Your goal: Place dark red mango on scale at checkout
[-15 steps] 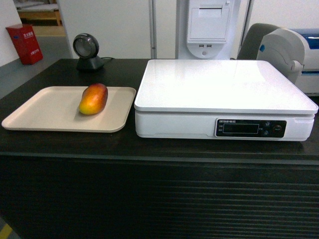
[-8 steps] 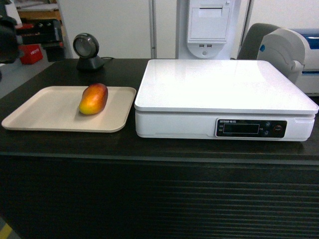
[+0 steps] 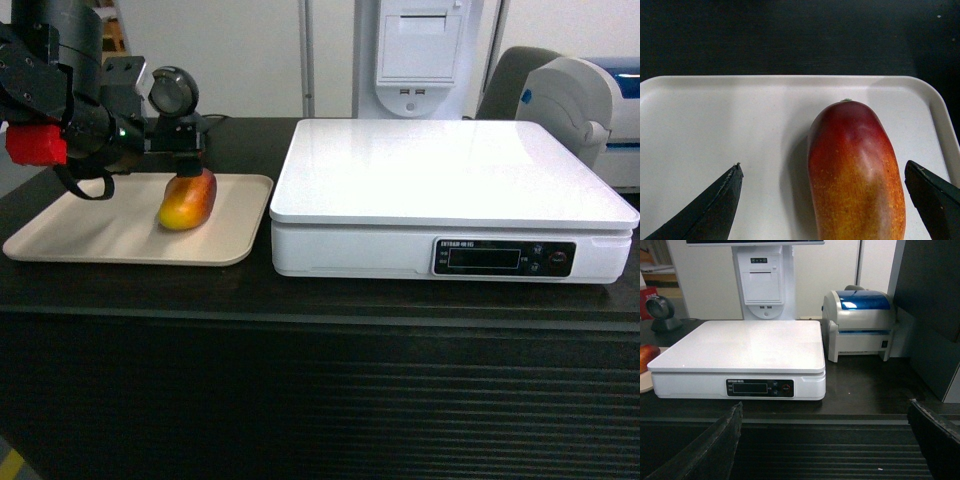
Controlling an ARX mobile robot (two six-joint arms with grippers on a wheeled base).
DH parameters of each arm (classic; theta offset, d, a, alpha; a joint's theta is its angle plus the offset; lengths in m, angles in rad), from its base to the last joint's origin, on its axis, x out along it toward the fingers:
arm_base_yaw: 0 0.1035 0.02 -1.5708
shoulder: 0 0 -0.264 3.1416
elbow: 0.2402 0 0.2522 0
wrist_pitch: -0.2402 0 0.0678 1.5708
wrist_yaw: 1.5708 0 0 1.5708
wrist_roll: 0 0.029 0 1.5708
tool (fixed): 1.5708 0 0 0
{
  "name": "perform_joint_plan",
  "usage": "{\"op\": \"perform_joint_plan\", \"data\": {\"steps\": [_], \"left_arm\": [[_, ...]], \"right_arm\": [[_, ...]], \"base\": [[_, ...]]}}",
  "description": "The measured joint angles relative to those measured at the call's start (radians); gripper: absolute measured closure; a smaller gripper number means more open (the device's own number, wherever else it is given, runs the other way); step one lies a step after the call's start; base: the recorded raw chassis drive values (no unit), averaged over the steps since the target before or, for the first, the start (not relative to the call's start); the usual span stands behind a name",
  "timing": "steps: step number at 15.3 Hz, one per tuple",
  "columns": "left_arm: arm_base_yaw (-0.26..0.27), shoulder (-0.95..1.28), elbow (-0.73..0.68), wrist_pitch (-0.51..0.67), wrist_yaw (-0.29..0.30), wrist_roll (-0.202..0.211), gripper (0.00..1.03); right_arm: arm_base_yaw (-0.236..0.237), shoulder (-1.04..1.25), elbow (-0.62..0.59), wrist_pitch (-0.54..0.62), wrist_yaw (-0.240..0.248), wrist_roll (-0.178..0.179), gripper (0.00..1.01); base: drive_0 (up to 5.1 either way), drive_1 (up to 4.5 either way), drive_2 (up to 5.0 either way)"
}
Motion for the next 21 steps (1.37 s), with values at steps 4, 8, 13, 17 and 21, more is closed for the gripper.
{"op": "perform_joint_plan", "data": {"steps": [4, 8, 13, 17, 21], "left_arm": [[-0.002, 0.062, 0.105, -0.09, 0.024, -0.004, 0.05], [0.004, 0.127, 0.176, -0.158, 0.055, -0.034, 0.05], [0.004, 0.171, 0.204, -0.184, 0.062, -0.034, 0.05], [0.003, 0.16, 0.172, -0.14, 0.061, -0.035, 0.39], [-0.002, 0.103, 0.107, -0.125, 0.038, -0.034, 0.42]], "right_arm": [[0.0, 0.0, 0.0, 0.0, 0.0, 0.0, 0.03], [0.0, 0.0, 0.0, 0.0, 0.0, 0.0, 0.03], [0.0, 0.0, 0.0, 0.0, 0.0, 0.0, 0.03], [0.0, 0.0, 0.0, 0.0, 0.0, 0.0, 0.03], [0.0, 0.0, 0.0, 0.0, 0.0, 0.0, 0.03]], "base": [[0.0, 0.0, 0.0], [0.0, 0.0, 0.0], [0.0, 0.0, 0.0], [0.0, 0.0, 0.0], [0.0, 0.0, 0.0]]}}
